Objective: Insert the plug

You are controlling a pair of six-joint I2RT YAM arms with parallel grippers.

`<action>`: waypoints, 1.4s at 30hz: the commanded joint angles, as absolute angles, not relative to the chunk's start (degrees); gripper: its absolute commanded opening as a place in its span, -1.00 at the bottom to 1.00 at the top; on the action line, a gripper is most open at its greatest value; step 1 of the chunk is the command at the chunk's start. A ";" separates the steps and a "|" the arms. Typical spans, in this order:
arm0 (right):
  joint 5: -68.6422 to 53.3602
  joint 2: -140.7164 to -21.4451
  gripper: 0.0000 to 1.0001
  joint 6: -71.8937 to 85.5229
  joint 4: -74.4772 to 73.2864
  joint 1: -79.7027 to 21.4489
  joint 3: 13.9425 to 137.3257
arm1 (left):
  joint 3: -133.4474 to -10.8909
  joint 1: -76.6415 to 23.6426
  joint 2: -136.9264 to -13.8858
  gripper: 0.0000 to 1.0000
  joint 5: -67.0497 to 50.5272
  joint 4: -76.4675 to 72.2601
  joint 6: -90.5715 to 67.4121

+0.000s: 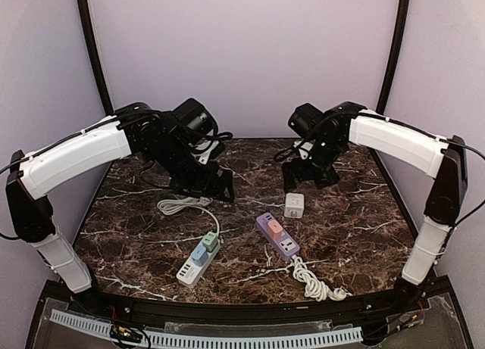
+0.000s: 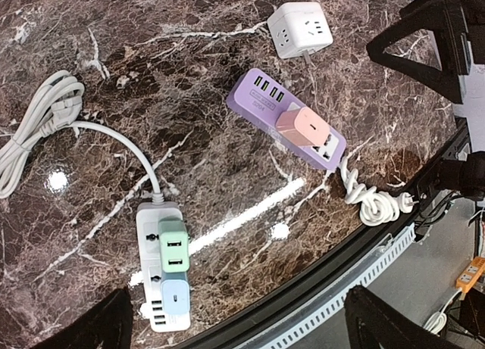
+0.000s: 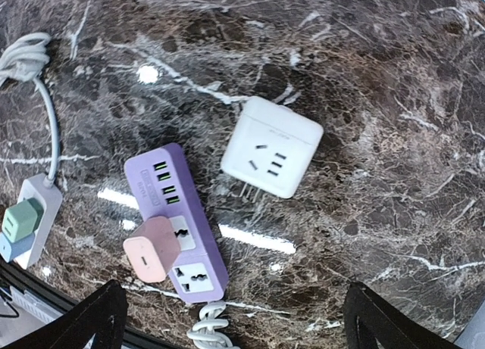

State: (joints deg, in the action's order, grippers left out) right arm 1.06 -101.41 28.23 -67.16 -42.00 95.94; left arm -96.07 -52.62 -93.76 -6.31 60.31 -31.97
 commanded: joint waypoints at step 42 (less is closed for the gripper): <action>2.36 -108.28 0.91 41.33 -58.63 -32.68 95.72 | -107.66 -52.56 -104.45 0.87 3.80 54.28 -34.62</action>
State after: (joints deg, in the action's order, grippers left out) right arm 1.28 -113.95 42.96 -58.37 -35.31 96.95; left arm -102.32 -52.25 -99.35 3.86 55.11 -32.67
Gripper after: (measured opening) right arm 0.949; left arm 0.938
